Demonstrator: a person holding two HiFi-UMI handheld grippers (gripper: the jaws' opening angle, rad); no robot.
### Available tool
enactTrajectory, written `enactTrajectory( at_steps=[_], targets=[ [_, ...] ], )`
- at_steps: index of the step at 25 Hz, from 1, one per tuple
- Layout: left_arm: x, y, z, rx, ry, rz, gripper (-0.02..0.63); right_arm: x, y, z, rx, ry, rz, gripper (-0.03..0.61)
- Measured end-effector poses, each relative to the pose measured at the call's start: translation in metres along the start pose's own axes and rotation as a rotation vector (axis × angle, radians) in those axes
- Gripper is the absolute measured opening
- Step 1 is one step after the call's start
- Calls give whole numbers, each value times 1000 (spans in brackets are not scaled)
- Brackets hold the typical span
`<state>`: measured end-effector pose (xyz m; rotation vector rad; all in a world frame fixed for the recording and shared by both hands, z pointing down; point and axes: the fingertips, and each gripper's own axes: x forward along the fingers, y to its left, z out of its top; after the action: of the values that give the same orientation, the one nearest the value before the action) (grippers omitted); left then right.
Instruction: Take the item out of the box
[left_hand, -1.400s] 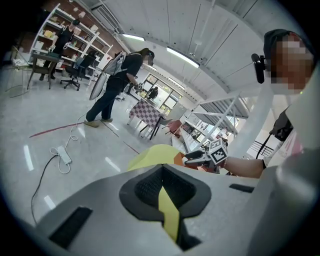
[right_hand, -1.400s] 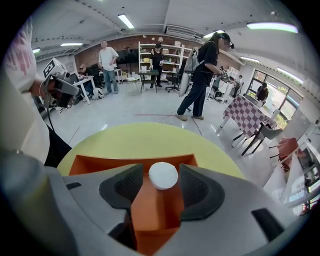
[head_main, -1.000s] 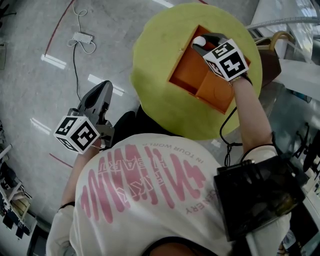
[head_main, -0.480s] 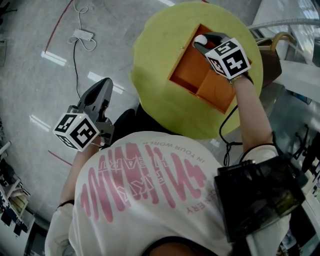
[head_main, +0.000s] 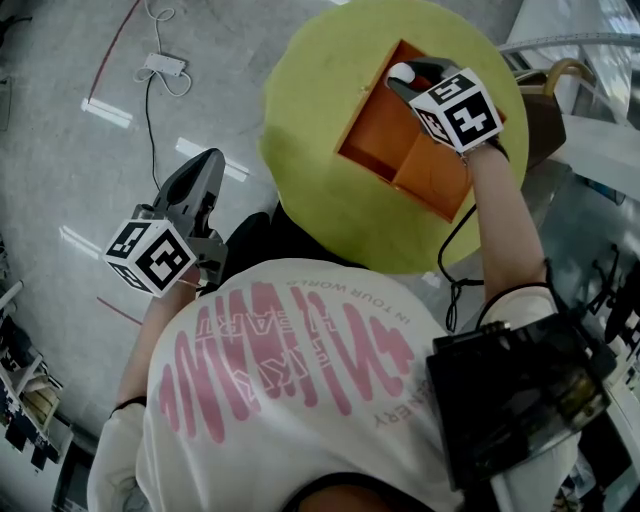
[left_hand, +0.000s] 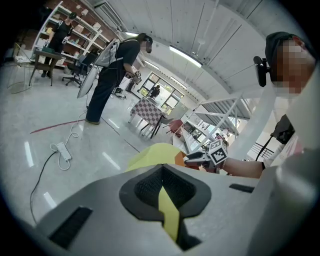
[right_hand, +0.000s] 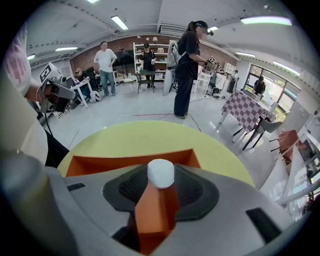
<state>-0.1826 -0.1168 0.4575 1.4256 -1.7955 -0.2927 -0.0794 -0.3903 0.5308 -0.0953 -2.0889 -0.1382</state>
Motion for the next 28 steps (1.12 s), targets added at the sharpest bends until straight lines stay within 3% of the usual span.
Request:
enactTrajectory(
  at_steps=[28],
  targets=[
    [-10, -4, -3, 6, -25, 0, 8, -2, -5, -6, 27, -13, -53, 150]
  ],
)
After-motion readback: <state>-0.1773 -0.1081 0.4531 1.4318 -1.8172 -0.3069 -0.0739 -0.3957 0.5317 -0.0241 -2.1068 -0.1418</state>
